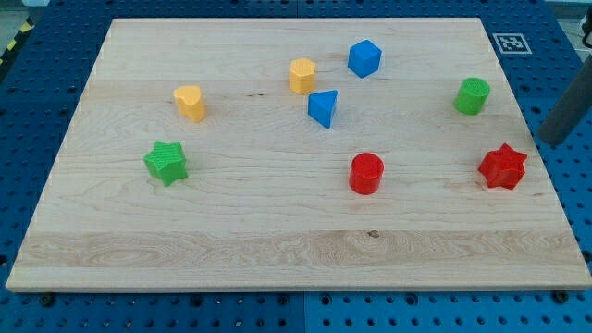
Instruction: Touch the top right of red star
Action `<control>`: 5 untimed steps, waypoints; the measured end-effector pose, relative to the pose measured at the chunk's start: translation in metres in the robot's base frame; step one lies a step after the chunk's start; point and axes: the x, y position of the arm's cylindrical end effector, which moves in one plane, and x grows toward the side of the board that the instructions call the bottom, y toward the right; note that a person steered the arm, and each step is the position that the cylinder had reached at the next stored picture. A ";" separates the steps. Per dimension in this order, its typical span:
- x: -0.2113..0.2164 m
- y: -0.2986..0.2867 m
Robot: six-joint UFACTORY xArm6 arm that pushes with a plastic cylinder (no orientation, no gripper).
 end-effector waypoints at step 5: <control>0.035 -0.017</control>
